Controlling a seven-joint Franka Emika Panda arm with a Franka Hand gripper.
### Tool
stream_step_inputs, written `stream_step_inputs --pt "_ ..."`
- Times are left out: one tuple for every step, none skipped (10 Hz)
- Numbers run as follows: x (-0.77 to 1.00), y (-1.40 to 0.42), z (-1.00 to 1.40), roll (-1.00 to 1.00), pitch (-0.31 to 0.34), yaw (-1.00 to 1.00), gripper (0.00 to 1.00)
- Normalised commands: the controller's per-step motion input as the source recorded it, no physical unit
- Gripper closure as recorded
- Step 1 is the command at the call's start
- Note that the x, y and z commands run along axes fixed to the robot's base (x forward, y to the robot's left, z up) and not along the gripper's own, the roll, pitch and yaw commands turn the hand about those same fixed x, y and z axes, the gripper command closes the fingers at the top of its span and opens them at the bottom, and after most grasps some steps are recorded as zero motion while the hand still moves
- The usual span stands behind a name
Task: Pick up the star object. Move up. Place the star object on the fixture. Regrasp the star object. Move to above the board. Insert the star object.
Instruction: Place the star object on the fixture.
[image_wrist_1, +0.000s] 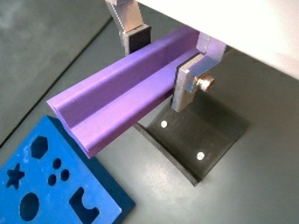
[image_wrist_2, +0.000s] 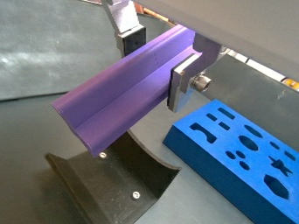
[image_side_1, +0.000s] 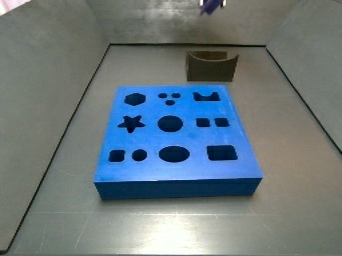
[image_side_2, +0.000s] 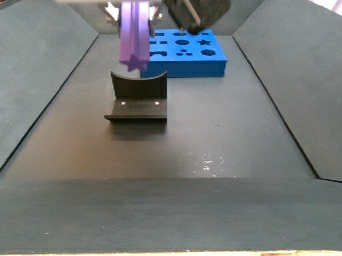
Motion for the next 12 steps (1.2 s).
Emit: stream_step_inputs --pt "0.13 0.09 -1.00 -1.00 0.076 -0.13 1.00" --pt "0.16 0.09 -1.00 -1.00 0.099 -0.14 1.00" --pt "0.17 0.10 -1.00 -1.00 0.110 -0.16 1.00" --pt "0.18 0.11 -1.00 -1.00 0.112 -0.18 1.00" --pt "0.19 0.12 -1.00 -0.84 0.089 -0.18 1.00" --pt "0.20 0.13 -1.00 -0.68 0.067 -0.18 1.00" --pt "0.21 0.13 -1.00 -0.52 0.052 -0.17 1.00" --pt "0.16 0.18 -0.88 -0.26 0.023 -0.15 1.00" --pt "0.12 0.19 -0.87 -0.17 -0.010 -0.14 1.00" --pt "0.09 0.19 -0.87 -0.14 -0.032 -0.12 1.00" --pt "0.09 0.19 -0.87 -0.13 -0.035 -0.10 1.00" --pt "0.09 0.19 -0.87 -0.13 -0.035 -0.08 1.00"
